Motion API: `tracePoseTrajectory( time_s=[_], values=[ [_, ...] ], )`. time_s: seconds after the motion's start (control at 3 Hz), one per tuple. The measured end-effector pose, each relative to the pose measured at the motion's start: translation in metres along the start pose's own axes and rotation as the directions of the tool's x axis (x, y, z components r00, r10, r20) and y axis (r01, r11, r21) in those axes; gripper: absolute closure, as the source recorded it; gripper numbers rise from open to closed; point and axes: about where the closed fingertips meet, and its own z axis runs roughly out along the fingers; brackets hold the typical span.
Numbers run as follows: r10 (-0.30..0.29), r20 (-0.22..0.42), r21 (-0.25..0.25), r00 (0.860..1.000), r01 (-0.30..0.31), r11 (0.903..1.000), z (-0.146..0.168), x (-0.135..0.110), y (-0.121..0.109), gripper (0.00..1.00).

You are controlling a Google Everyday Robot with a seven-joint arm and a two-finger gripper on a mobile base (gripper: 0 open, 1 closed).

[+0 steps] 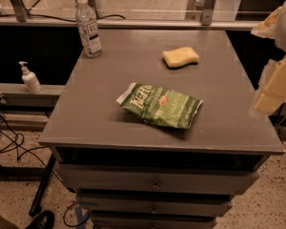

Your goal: Move blue plastic bottle near green jalapeno chip bag

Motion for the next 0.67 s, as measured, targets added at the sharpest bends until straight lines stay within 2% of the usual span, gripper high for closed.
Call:
tracePoseTrajectory(
  time_s=[0.33,0.67],
  values=[
    [-0.002,0.048,0.024,0.999,0.001,0.9997,0.020,-0.018,-0.016,0.00],
    [-0.004,0.140,0.056,0.990,-0.004,0.9984,0.065,-0.060,-0.046,0.00]
  ],
)
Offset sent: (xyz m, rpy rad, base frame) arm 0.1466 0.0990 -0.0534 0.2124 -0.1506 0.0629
